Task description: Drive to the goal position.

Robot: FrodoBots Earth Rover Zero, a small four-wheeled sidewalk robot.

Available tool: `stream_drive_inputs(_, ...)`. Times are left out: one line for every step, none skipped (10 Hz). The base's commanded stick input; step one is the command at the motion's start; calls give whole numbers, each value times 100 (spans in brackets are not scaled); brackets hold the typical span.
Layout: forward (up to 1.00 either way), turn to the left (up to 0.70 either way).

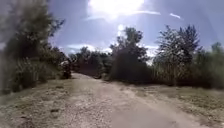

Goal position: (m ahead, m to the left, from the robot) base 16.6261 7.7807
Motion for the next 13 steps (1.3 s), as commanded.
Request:
stream_drive_inputs(70,0)
stream_drive_inputs(70,0)
stream_drive_inputs(70,0)
stream_drive_inputs(70,0)
stream_drive_inputs(70,0)
stream_drive_inputs(70,0)
stream_drive_inputs(70,0)
stream_drive_inputs(70,0)
stream_drive_inputs(70,0)
stream_drive_inputs(70,0)
stream_drive_inputs(70,0)
stream_drive_inputs(70,0)
stream_drive_inputs(70,0)
